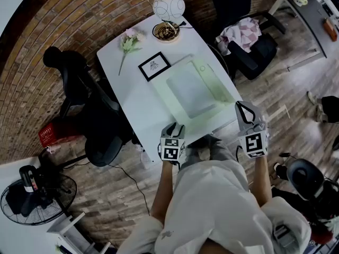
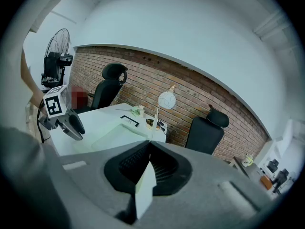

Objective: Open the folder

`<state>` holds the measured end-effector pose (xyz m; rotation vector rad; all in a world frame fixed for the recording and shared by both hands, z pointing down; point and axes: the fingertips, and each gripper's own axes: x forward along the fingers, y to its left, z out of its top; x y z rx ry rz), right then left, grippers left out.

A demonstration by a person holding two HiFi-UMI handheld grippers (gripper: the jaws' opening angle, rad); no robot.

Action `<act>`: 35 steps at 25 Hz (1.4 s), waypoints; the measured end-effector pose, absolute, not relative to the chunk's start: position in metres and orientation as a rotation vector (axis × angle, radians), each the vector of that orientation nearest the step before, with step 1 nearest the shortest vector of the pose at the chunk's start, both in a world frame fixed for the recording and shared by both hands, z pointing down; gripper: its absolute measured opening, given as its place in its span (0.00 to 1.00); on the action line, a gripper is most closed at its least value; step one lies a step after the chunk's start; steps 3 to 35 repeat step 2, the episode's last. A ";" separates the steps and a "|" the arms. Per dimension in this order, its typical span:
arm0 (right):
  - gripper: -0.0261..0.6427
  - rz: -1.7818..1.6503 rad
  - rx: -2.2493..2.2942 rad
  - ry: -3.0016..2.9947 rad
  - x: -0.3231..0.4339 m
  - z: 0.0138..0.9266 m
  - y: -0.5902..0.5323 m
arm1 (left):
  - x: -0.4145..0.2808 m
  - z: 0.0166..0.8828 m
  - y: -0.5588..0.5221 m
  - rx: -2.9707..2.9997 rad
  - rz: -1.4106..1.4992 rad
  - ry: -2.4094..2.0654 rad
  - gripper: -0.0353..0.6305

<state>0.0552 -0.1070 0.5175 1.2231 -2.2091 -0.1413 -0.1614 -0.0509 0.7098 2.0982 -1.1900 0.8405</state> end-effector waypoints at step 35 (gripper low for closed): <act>0.05 -0.140 1.223 -2.212 0.056 0.517 -0.108 | -0.162 0.709 -0.051 2.097 0.847 -1.197 0.28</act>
